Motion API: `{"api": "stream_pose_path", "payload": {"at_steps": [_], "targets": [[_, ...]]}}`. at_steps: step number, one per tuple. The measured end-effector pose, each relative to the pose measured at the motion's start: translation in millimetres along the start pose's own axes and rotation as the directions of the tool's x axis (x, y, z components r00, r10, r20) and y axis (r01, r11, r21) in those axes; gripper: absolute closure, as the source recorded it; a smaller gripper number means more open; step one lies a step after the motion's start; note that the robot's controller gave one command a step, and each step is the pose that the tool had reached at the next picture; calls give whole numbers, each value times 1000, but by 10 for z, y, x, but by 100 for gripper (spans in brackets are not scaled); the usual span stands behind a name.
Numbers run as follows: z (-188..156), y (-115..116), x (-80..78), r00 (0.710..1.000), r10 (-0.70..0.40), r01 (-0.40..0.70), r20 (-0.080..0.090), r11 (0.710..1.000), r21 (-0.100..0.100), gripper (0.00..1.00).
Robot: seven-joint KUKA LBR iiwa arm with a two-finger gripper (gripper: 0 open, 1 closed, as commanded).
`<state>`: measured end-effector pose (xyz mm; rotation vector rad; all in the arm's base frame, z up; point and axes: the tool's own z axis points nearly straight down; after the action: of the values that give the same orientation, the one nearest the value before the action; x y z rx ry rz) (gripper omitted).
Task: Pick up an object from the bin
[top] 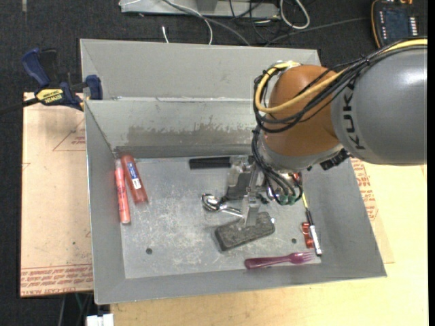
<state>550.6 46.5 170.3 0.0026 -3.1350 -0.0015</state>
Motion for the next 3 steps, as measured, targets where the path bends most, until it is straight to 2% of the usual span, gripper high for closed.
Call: {"api": "stream_pose_path", "payload": {"at_steps": [1,2,3], "targets": [[-41,-3,-18,1000,2,-2,7,1000,0,0],[1001,-323,347,990,-139,139,5,990,0,0],[350,-256,479,996,-85,85,21,996,-1,0]]}}
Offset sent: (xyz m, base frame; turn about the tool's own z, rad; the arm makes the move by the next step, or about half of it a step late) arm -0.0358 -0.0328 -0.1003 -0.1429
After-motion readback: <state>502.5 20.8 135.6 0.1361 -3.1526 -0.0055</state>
